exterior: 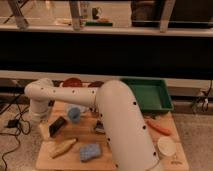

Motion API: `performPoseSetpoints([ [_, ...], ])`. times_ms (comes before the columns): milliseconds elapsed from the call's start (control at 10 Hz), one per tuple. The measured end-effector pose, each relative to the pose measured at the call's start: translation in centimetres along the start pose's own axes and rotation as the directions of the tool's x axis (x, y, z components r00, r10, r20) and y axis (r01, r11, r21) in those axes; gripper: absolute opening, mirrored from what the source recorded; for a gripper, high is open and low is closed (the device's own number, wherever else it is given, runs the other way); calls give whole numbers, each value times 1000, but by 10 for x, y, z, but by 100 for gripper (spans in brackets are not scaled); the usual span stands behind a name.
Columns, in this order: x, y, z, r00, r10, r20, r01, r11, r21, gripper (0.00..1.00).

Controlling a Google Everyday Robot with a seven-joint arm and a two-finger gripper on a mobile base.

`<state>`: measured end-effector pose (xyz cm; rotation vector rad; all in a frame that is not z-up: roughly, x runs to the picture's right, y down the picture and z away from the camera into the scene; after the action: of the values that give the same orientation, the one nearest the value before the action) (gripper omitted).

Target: Wipe red bowl with eraser

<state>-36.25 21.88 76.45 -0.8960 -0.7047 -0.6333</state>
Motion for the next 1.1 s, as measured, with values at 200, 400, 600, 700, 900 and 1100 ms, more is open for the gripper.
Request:
performPoseSetpoints([
  [200, 23, -5, 18, 1000, 7, 6, -7, 1000, -15, 100],
  [400, 40, -11, 20, 1000, 17, 2, -17, 1000, -19, 100],
  [600, 55, -19, 3, 999, 25, -23, -25, 1000, -12, 100],
  [700, 62, -21, -8, 999, 29, -36, -30, 1000, -10, 100],
  [900, 75, -5, -14, 997, 69, -39, -69, 997, -14, 100],
  [1100, 85, 8, -5, 994, 104, -29, -105, 994, -18, 100],
])
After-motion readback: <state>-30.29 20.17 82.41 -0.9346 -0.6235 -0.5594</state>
